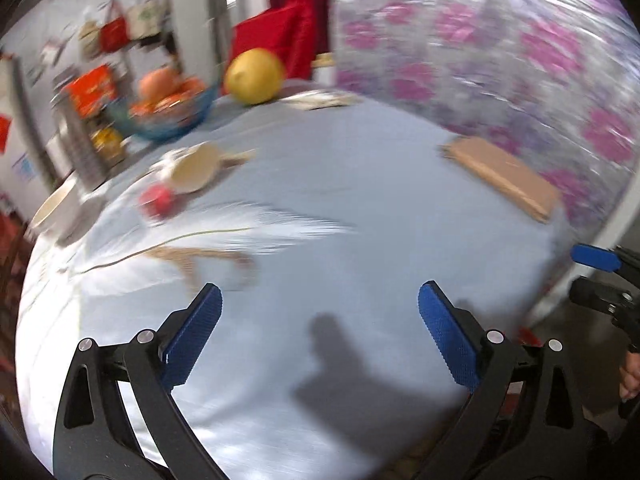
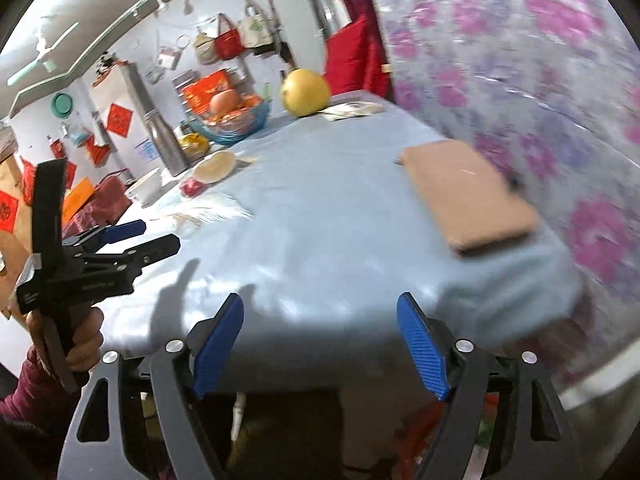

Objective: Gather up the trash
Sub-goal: 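Move both open tools back over the table toward the red jelly cup, then lower the left tool onto the clear red jelly cup and close it, then grasp the white paper cup with the right tool while the left tool holds the jelly cup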

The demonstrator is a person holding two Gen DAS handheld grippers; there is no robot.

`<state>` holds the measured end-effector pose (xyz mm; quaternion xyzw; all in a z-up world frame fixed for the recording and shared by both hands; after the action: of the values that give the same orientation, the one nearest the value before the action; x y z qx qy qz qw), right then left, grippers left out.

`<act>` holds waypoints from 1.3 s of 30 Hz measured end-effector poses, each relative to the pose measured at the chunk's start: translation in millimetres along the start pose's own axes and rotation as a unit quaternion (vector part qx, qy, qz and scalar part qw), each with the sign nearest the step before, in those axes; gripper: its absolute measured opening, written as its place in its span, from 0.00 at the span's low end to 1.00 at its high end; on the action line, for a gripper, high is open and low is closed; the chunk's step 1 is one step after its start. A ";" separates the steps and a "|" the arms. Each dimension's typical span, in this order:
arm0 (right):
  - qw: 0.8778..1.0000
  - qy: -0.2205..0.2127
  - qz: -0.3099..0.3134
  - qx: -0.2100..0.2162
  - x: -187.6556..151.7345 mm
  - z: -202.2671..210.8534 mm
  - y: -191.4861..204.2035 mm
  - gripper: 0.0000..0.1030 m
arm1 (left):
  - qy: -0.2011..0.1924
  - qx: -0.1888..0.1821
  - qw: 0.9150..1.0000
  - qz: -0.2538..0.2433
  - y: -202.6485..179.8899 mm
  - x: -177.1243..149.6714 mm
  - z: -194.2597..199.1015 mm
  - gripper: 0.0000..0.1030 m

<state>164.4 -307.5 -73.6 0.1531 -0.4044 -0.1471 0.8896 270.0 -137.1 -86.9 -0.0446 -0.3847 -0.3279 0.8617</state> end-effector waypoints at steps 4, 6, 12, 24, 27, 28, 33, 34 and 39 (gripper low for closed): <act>1.000 0.011 0.007 0.013 16.8 -34.3 28.5 0.78 | 0.028 0.047 0.998 0.040 72.3 -2.3 -19.5 0.92; 1.000 0.019 0.005 0.023 23.1 -50.2 42.3 0.78 | 0.037 0.064 0.995 0.060 104.1 -2.4 -30.1 0.92; 0.999 0.034 0.006 0.034 35.5 -79.6 69.1 0.79 | 0.070 0.115 0.988 0.080 172.8 2.4 -77.5 0.92; 0.997 0.062 0.022 0.030 53.6 -126.7 104.0 0.80 | 0.085 0.083 0.989 0.089 208.7 17.8 -132.4 0.79; 0.997 0.062 0.034 0.034 68.6 -144.2 123.4 0.80 | 0.078 0.047 0.991 0.096 206.4 17.5 -133.1 0.53; 0.997 0.061 0.038 0.037 74.3 -149.5 129.3 0.80 | 0.074 0.041 0.992 0.095 205.9 17.1 -131.9 0.51; 0.995 0.069 0.045 0.055 105.9 -192.3 167.0 0.85 | 0.084 0.077 0.988 0.102 223.4 4.0 -122.2 0.51; 0.995 0.072 0.045 0.056 109.6 -200.0 172.7 0.86 | 0.088 0.083 0.986 0.115 231.8 -0.7 -119.8 0.51; 0.992 0.076 0.088 0.052 132.7 -256.7 224.4 0.91 | 0.093 0.083 0.978 0.167 253.9 -13.0 -117.1 0.51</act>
<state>475.2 -115.1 -57.0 0.1736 -0.3547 -0.0349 0.9180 490.0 29.5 -133.3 -0.0063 -0.3158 -0.1489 0.9371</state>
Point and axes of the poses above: each gripper's, at about its wrist camera, not at the fingertips, and z roughly against the way its jaws point, y to its left, x to its top, the point moved 8 cm from there along -z, roughly the way its jaws point, and after that the axes turned 12 degrees about -z, right-handed, at the moved point
